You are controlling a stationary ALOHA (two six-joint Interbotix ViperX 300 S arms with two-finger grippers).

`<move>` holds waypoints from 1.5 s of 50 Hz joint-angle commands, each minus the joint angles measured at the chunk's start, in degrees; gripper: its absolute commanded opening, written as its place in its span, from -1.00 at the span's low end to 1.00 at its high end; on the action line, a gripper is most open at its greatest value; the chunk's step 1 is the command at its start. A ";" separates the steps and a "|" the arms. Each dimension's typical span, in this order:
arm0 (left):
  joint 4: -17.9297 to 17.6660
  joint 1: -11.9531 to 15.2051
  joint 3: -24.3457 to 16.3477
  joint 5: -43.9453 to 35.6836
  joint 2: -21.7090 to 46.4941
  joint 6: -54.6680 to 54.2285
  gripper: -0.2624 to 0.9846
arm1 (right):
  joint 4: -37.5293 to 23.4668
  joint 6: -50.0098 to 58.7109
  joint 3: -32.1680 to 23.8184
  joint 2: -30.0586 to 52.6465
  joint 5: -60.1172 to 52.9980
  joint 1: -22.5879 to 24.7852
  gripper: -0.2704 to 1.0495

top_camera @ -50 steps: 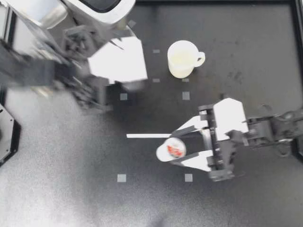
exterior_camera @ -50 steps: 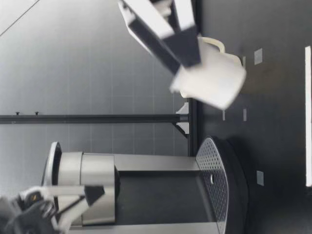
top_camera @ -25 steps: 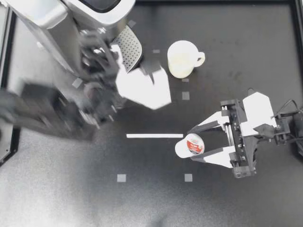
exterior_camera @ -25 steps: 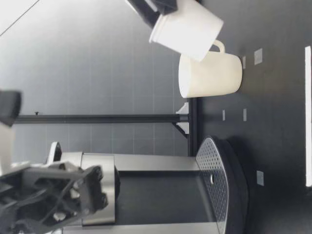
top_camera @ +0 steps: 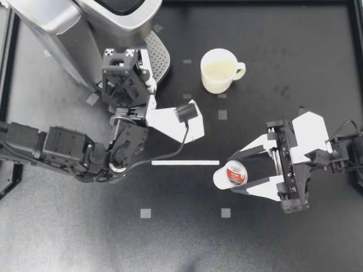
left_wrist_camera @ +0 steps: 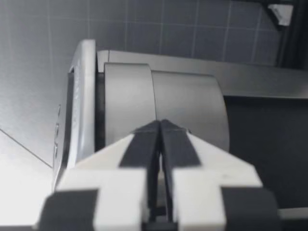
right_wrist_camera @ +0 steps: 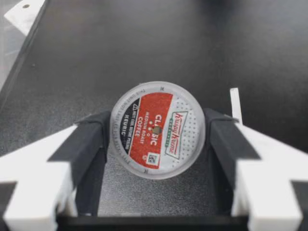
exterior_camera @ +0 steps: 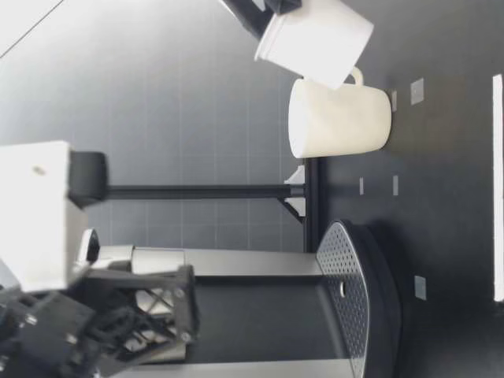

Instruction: Place the coffee capsule inside the capsule container, then place the cup onto the center of the cup tray.

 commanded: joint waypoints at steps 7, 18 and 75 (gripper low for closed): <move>4.48 0.00 1.41 0.35 -0.88 -0.26 -0.51 | 0.09 -0.09 -0.62 -0.88 -0.79 -0.35 0.21; 7.65 0.44 2.55 0.35 -1.23 -0.26 -0.51 | 0.09 -0.09 -0.88 -0.97 -0.79 -0.35 0.21; 17.67 3.87 5.98 4.83 -9.40 0.44 -0.51 | 0.18 0.26 -1.76 -0.53 -0.88 -0.26 0.21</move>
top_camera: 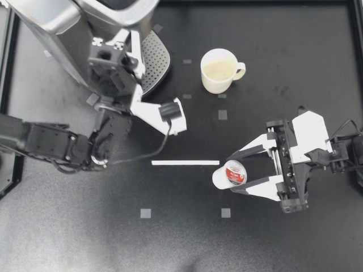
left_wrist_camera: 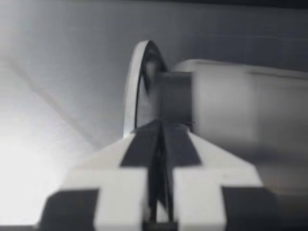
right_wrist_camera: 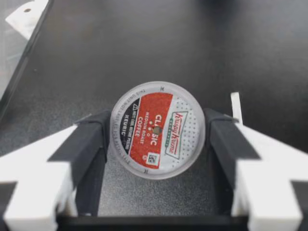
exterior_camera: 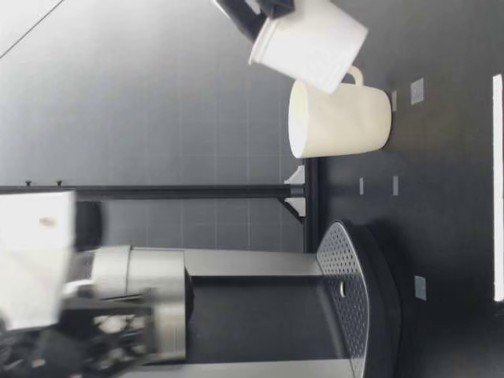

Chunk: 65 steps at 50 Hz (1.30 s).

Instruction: Place the coffee capsule inside the capsule container, then place the cup onto the center of the cup tray.

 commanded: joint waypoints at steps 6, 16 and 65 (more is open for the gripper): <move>2.20 1.32 -0.70 0.09 -4.66 -0.44 -0.51 | 0.09 0.00 -1.49 -0.44 -0.70 -0.35 0.21; 2.20 4.13 -0.88 -1.49 -6.33 -0.53 -0.51 | 0.09 0.53 -1.67 -0.44 -0.70 -0.26 0.21; -3.96 19.34 6.77 -27.25 -28.48 -31.38 -0.51 | 0.18 0.79 -3.08 -0.79 -2.02 -0.26 0.21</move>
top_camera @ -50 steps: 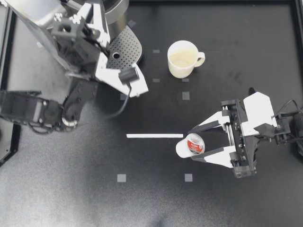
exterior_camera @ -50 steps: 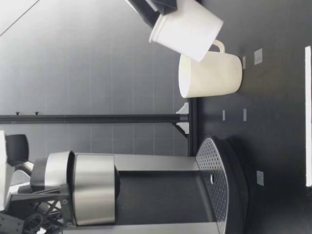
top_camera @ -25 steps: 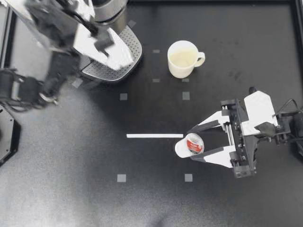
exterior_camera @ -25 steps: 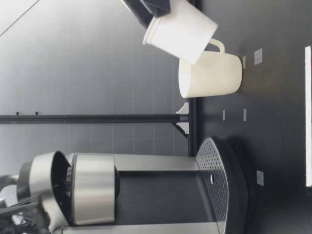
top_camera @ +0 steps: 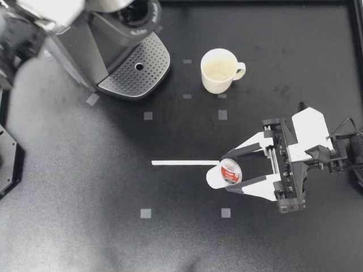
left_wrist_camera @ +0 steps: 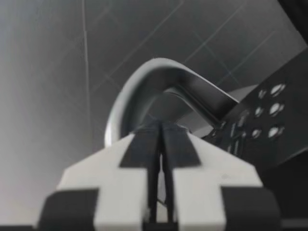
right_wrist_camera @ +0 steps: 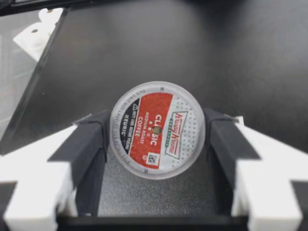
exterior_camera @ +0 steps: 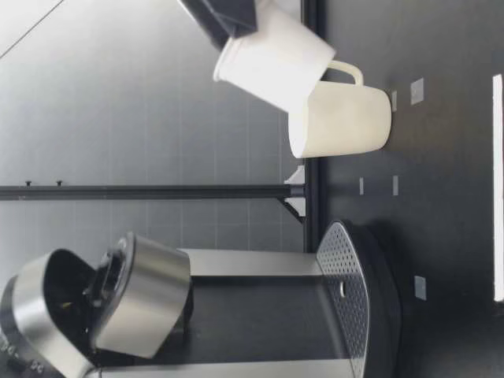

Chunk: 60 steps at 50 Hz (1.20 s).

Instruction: Place the coffee capsule inside the capsule container, then place the cup onto the center of the cup tray.

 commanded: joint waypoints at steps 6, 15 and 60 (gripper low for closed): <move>-1.58 4.75 1.85 -8.44 -5.36 -6.50 -0.51 | 0.09 0.09 -1.49 -0.88 -0.62 -0.26 0.21; -1.85 6.86 4.13 -12.66 -8.53 -10.55 -0.51 | 0.09 -0.09 -2.11 -1.14 -0.62 -0.26 0.21; 0.18 6.86 13.10 -34.63 -28.21 -26.28 -0.51 | -0.44 -18.98 -27.60 -1.14 8.35 -25.22 0.21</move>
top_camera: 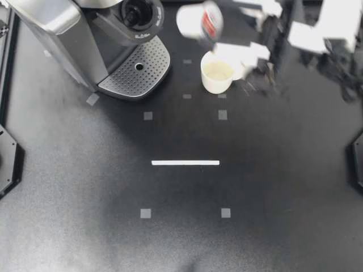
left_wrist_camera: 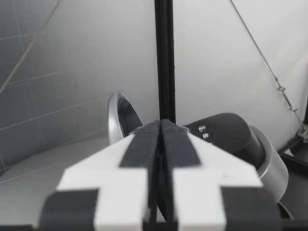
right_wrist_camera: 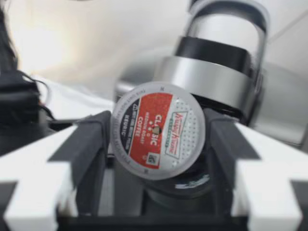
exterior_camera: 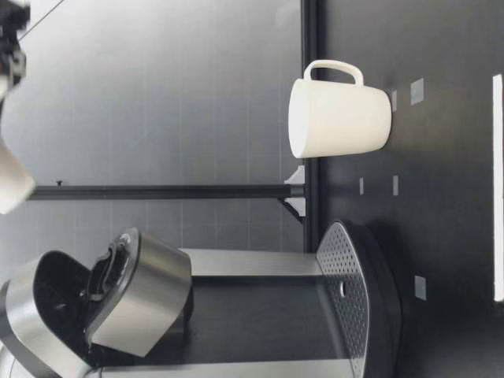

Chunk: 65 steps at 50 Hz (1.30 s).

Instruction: Place the coffee capsule inside the capsule container, then place the cup onto the center of the cup tray.

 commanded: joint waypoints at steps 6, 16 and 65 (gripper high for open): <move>0.35 0.18 -0.70 0.26 0.44 -0.09 -0.51 | -0.88 -0.18 -6.42 3.78 3.25 -0.88 0.21; 0.35 0.18 -0.53 0.26 0.44 0.00 -0.51 | -0.97 -0.18 -10.46 8.61 3.34 -1.32 0.21; 0.44 0.18 -0.18 0.35 0.26 0.53 -0.51 | -0.97 0.00 -16.08 18.02 3.78 -2.81 0.21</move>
